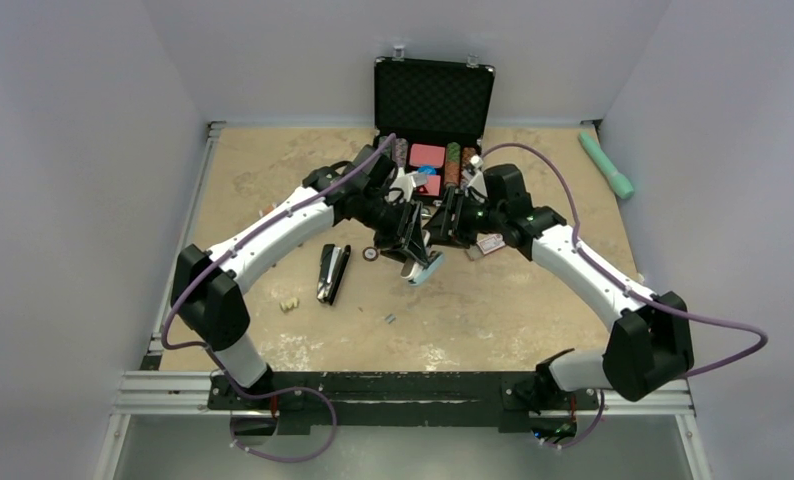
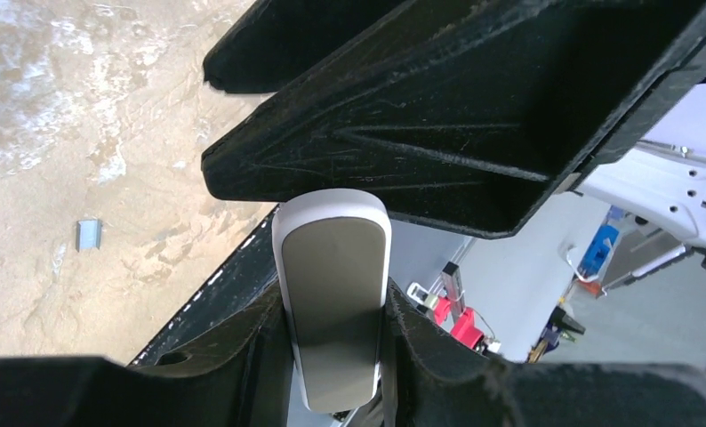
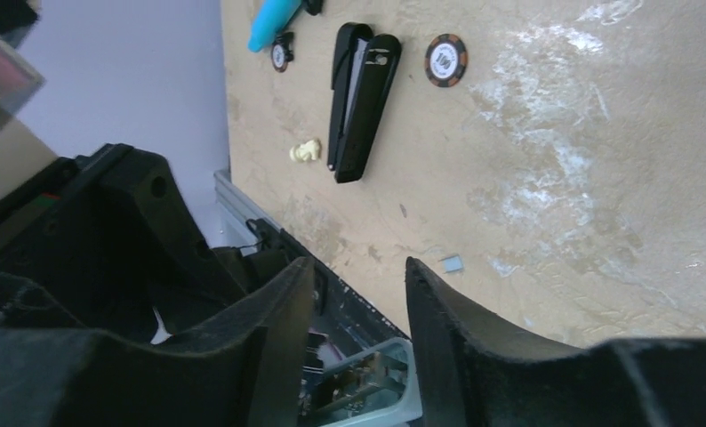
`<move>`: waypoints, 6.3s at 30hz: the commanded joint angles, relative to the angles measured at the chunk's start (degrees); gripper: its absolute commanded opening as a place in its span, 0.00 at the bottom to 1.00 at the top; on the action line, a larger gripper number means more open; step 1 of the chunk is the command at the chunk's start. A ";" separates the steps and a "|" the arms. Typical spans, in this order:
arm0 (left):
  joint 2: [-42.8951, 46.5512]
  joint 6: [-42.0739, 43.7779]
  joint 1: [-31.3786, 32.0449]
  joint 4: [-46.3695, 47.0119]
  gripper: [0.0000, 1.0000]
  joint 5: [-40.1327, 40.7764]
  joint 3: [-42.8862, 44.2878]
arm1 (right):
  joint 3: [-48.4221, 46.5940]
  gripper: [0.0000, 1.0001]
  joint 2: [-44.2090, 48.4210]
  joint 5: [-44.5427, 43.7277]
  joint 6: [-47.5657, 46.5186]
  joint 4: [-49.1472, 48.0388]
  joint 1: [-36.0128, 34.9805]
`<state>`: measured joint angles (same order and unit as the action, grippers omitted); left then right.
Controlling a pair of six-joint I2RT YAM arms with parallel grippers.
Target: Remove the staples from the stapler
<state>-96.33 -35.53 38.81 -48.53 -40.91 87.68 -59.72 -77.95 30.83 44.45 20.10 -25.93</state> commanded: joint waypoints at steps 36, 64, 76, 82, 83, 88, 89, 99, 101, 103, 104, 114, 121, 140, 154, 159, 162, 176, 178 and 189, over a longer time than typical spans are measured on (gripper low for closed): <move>-19.01 -14.64 0.97 -13.93 0.00 40.06 14.19 | 16.82 0.24 -13.42 18.61 14.82 -21.21 -5.96; -28.28 -11.96 4.10 -21.95 0.00 83.45 24.96 | 29.65 0.00 -20.96 24.33 15.87 -25.43 -6.48; -27.62 -4.01 4.57 -11.86 0.00 69.49 16.04 | 20.24 0.00 -20.13 21.89 9.43 -13.42 -6.45; -21.81 -3.59 4.61 -14.46 0.00 61.56 18.31 | 16.85 0.00 -15.69 16.18 4.38 -4.87 -6.07; -20.27 -3.46 4.61 -14.24 0.00 59.37 17.71 | 15.65 0.00 -14.04 14.61 3.33 -3.04 -5.69; -13.65 -2.79 4.15 -12.63 0.00 44.83 13.14 | 10.14 0.00 -6.11 11.70 -2.01 1.49 -1.17; -13.04 -3.01 4.10 -13.98 0.00 43.21 13.04 | 8.83 0.00 -4.37 10.47 -3.72 3.04 -0.01; -3.12 3.40 3.34 -10.04 0.00 39.50 6.32 | -0.64 0.63 -0.43 -2.46 -14.62 14.75 3.30; -3.99 5.57 2.87 -10.82 0.00 40.43 8.64 | 0.91 0.62 0.31 -2.46 -13.51 14.02 3.34; -8.91 7.40 2.38 -16.75 0.00 38.66 15.28 | 3.28 0.61 1.57 -0.67 -12.32 11.93 3.34; -10.70 8.19 2.46 -18.46 0.00 37.69 17.87 | 4.25 0.61 2.26 -0.15 -11.11 10.43 3.33; -5.58 9.55 1.93 -9.82 0.00 21.04 16.27 | 6.41 0.47 3.11 7.26 -2.04 -2.77 3.34; -0.72 10.71 1.03 -5.77 0.00 17.03 15.40 | 6.05 0.56 9.30 9.53 9.46 -9.37 4.97; 6.12 -1.71 -0.87 11.50 0.00 9.72 11.71 | 6.85 0.44 13.20 11.77 16.10 -15.27 2.73; 11.28 -21.37 -1.98 27.49 0.00 17.80 2.93 | 6.11 0.39 18.55 5.44 26.29 -16.57 -1.77; 13.47 -30.52 -2.61 35.38 0.00 19.52 -4.01 | 4.80 0.37 20.47 3.68 28.47 -15.88 -1.93; 13.87 -33.22 -2.66 37.25 0.00 20.27 -6.05 | 4.07 0.37 21.11 3.20 29.18 -15.39 -2.18; 14.71 -45.38 -4.47 51.13 0.00 19.99 -14.81 | 0.22 0.33 21.92 0.46 30.96 -12.17 -3.95; 13.34 -49.66 -5.09 60.96 0.00 17.22 -18.50 | -2.18 0.32 21.88 -0.75 30.89 -10.67 -4.93; 10.93 -50.66 -5.49 68.32 0.00 14.44 -18.51 | -10.39 0.30 19.01 -4.60 29.57 -5.04 -8.86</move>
<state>-83.24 -86.06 34.06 14.63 -29.63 69.49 -65.58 -59.31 21.85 73.69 18.48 -31.68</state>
